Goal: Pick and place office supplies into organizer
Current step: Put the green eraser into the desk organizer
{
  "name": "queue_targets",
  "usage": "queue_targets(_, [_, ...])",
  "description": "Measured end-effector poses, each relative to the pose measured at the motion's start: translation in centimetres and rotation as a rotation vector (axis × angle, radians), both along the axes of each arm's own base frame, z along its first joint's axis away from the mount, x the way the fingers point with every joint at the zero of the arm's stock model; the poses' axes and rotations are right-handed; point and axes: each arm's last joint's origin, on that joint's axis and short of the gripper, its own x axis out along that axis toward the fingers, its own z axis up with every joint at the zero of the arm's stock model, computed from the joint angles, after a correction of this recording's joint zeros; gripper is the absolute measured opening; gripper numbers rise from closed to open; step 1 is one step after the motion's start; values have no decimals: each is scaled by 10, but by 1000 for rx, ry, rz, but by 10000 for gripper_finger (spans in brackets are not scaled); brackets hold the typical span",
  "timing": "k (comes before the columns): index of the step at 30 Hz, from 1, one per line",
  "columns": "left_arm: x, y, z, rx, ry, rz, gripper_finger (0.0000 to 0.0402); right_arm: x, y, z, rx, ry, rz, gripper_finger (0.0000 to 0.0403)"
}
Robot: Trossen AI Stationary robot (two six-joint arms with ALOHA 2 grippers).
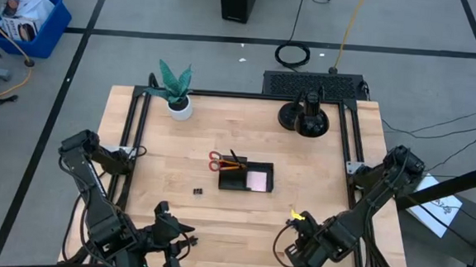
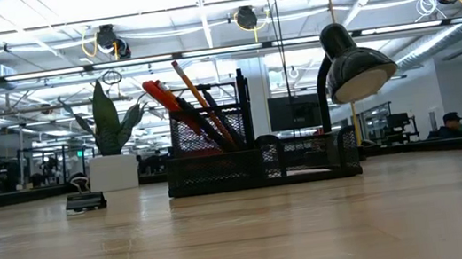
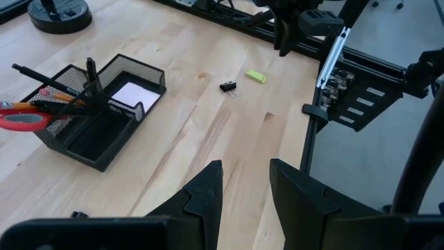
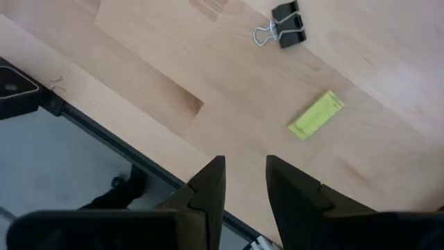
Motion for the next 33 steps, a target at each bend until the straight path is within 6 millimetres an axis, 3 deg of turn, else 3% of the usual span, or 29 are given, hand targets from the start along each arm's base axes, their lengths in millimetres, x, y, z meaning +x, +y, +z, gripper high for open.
queue_targets(8, [0,0,0,1,0,-1,124,-1,0,-7,30,27,-108,97])
queue_targets(13, [0,0,0,7,1,-5,124,-6,0,-38,123,122,-135,100])
queue_targets(21, [0,0,0,27,0,-12,124,-12,-10,-81,144,126,-208,98])
queue_targets(33, [0,0,0,21,-1,-8,124,-20,-18,-89,80,184,-282,95])
